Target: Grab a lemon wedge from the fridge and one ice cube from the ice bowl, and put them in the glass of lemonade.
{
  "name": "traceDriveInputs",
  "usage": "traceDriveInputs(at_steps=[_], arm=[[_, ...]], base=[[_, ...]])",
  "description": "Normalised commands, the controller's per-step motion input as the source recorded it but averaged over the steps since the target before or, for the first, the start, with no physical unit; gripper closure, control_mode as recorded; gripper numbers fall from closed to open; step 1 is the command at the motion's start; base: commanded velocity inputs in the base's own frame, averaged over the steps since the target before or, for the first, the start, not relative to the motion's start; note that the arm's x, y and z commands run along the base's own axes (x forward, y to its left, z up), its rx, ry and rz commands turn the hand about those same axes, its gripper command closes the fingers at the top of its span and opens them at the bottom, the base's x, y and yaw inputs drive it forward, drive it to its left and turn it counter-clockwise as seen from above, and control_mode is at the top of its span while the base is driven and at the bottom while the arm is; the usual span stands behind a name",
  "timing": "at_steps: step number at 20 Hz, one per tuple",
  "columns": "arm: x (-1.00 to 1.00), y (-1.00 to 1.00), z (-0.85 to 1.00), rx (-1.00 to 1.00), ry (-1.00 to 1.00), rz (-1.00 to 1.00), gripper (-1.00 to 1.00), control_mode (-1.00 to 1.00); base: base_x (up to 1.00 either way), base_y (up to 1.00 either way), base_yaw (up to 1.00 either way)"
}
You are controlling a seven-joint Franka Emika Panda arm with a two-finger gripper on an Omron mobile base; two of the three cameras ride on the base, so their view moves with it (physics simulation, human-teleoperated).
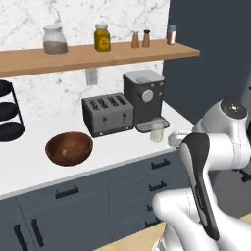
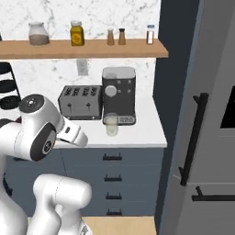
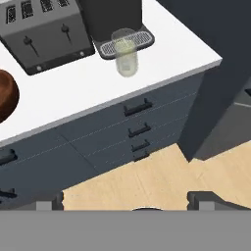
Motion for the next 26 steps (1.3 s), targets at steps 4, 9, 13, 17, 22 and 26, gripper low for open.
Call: traceDriveInputs(at_steps=[4, 9, 13, 17, 22, 26], arm=[[0.0, 0.0, 0.0, 0.0, 0.0, 0.0, -1.0, 1.0], [0.0, 0.0, 0.0, 0.0, 0.0, 0.0, -1.0, 1.0], [0.0, 0.0, 0.0, 0.0, 0.0, 0.0, -1.0, 1.0], [0.0, 0.0, 0.0, 0.0, 0.0, 0.0, -1.0, 1.0], [0.0, 0.0, 0.0, 0.0, 0.0, 0.0, -1.0, 1.0], [0.0, 0.0, 0.0, 0.0, 0.0, 0.0, -1.0, 1.0]], base=[[-0.43, -0.62, -0.58], [0.04, -0.97, -0.51], [0.04, -0.95, -0.06], [0.0, -0.4, 0.15], [0.0, 0.13, -0.07], [0.09, 0.81, -0.26]])
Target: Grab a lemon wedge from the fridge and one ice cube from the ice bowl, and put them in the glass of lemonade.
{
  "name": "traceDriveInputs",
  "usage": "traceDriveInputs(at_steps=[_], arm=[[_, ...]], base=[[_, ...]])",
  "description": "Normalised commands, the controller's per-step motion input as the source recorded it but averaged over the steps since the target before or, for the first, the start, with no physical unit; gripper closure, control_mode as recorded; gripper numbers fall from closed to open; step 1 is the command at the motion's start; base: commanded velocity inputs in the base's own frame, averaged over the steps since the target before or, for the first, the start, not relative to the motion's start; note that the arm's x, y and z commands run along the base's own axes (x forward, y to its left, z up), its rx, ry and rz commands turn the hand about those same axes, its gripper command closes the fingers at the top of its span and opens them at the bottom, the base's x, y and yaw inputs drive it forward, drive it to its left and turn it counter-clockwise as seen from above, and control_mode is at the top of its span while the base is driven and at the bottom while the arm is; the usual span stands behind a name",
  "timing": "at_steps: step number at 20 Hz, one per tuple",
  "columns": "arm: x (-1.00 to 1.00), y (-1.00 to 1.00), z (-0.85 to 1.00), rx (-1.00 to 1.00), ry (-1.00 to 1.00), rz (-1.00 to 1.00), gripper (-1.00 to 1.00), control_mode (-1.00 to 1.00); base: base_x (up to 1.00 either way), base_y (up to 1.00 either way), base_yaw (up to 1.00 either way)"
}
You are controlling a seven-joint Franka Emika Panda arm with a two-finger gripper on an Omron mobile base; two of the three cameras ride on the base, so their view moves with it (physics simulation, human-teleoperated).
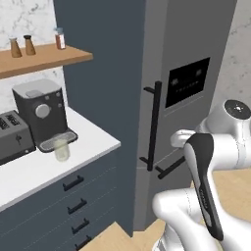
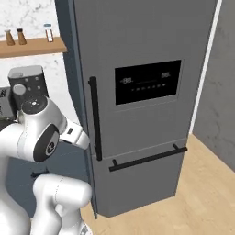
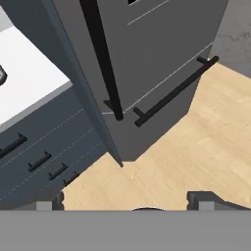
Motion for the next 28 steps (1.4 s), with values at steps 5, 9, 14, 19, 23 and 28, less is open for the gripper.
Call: traceDriveInputs(at_steps=[5, 9, 14, 19, 23, 28], arm=[[0.0, 0.0, 0.0, 0.0, 0.0, 0.0, -1.0, 1.0], [0.0, 0.0, 0.0, 0.0, 0.0, 0.0, -1.0, 1.0], [0.0, 0.0, 0.0, 0.0, 0.0, 0.0, -1.0, 1.0], [0.0, 0.0, 0.0, 0.0, 0.0, 0.0, -1.0, 1.0], [0.0, 0.0, 0.0, 0.0, 0.0, 0.0, -1.0, 1.0], [0.0, 0.0, 0.0, 0.0, 0.0, 0.0, -1.0, 1.0]], base=[[0.2, 0.59, -0.27], [0.35, 0.0, -0.03], [0.38, -0.01, -0.06], [0.3, 0.03, -0.17], [0.09, 0.0, -0.23], [0.26, 0.01, -0.23]])
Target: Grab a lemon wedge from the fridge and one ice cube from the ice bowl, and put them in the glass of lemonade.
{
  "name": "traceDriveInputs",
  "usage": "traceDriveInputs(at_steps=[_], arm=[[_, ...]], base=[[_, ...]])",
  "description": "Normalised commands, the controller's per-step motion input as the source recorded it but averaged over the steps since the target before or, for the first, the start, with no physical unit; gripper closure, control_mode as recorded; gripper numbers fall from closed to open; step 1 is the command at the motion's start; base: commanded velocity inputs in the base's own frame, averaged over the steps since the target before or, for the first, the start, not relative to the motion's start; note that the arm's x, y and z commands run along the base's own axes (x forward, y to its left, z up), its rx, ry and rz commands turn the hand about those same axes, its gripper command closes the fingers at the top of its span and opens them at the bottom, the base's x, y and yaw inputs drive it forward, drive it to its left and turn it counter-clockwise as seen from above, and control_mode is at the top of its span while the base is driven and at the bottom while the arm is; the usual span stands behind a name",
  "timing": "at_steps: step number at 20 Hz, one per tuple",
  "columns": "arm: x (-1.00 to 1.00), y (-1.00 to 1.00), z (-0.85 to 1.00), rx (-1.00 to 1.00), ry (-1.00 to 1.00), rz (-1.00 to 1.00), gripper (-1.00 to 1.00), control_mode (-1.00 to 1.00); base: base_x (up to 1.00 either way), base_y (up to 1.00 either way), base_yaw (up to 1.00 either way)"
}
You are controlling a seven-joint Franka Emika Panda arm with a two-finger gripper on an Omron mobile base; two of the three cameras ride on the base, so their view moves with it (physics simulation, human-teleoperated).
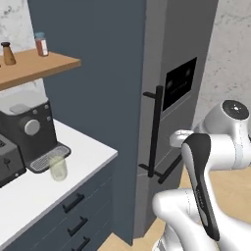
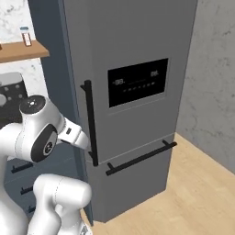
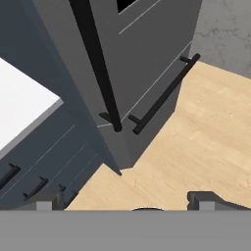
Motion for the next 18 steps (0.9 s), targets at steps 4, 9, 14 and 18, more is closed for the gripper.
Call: traceDriveInputs(at_steps=[4, 9, 14, 18], arm=[[0.0, 0.0, 0.0, 0.0, 0.0, 0.0, -1.0, 1.0], [0.0, 0.0, 0.0, 0.0, 0.0, 0.0, -1.0, 1.0], [0.0, 0.0, 0.0, 0.0, 0.0, 0.0, -1.0, 1.0], [0.0, 0.0, 0.0, 0.0, 0.0, 0.0, -1.0, 1.0]], base=[[0.2, 0.0, -0.2], [0.25, 0.11, -0.16], [0.15, 0.22, -0.08], [0.02, 0.36, -0.07]])
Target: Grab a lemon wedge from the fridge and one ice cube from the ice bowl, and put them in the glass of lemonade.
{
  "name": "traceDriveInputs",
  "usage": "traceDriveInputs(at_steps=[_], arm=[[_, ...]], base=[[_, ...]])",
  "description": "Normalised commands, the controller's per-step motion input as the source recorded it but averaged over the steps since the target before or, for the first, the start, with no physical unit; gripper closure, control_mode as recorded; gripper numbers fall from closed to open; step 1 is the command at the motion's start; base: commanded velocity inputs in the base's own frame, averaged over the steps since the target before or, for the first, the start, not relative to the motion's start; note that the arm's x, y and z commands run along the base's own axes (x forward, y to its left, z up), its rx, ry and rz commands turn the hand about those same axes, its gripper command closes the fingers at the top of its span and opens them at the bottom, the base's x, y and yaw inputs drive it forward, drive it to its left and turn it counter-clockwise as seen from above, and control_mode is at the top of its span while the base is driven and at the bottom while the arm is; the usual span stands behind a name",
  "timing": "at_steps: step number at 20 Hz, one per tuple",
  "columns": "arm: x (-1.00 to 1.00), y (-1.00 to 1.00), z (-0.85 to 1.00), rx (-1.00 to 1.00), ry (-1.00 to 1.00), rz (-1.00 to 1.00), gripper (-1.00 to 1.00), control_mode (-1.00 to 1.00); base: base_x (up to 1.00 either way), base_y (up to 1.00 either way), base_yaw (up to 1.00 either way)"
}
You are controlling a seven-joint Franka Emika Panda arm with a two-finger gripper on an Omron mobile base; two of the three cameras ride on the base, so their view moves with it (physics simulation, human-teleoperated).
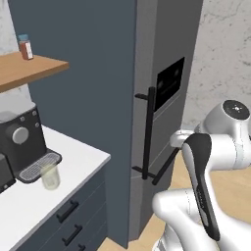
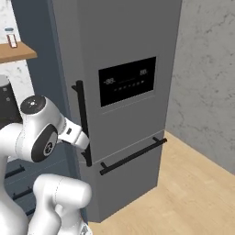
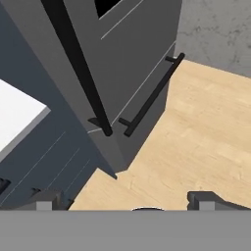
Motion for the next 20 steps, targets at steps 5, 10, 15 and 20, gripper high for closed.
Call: traceDriveInputs(at_steps=[5, 10, 15, 20], arm=[[0.0, 0.0, 0.0, 0.0, 0.0, 0.0, -1.0, 1.0], [0.0, 0.0, 0.0, 0.0, 0.0, 0.0, -1.0, 1.0], [0.0, 0.0, 0.0, 0.0, 0.0, 0.0, -1.0, 1.0], [0.0, 0.0, 0.0, 0.0, 0.0, 0.0, -1.0, 1.0]], base=[[0.0, 0.37, 0.0], [0.0, 0.18, 0.0], [0.2, 0.11, 0.07], [0.07, 0.0, 0.19]])
